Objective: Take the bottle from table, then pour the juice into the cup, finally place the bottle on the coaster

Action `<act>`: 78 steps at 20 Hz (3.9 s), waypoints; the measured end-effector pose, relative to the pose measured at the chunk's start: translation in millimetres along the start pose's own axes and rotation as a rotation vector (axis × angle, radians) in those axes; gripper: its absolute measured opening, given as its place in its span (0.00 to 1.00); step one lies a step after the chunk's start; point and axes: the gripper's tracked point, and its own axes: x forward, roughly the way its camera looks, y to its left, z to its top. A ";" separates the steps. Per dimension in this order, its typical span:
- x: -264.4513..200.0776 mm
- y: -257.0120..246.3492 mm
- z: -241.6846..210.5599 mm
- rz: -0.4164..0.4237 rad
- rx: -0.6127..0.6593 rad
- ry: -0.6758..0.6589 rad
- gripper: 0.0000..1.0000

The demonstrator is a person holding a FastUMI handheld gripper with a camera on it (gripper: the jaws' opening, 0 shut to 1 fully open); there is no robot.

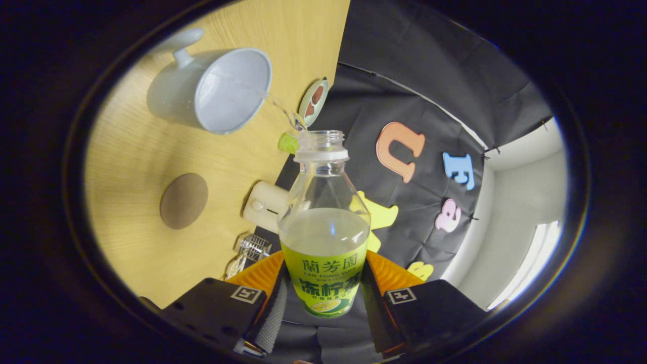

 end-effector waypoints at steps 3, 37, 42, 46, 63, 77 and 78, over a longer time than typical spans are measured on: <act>1.6 -6.8 -3.7 -0.014 -0.009 0.004 0.75; -0.5 -50.9 3.3 -0.106 -0.043 -0.019 0.75; -0.2 -51.8 1.8 -0.101 0.034 -0.020 0.75; -1.5 -39.2 -3.5 -0.025 0.184 -0.012 0.75; -23.6 -66.7 -36.5 0.182 1.204 -0.129 0.75; 13.5 -56.4 -40.1 0.421 1.872 -0.159 0.75; 18.7 -42.1 -35.9 0.457 1.902 -0.137 0.75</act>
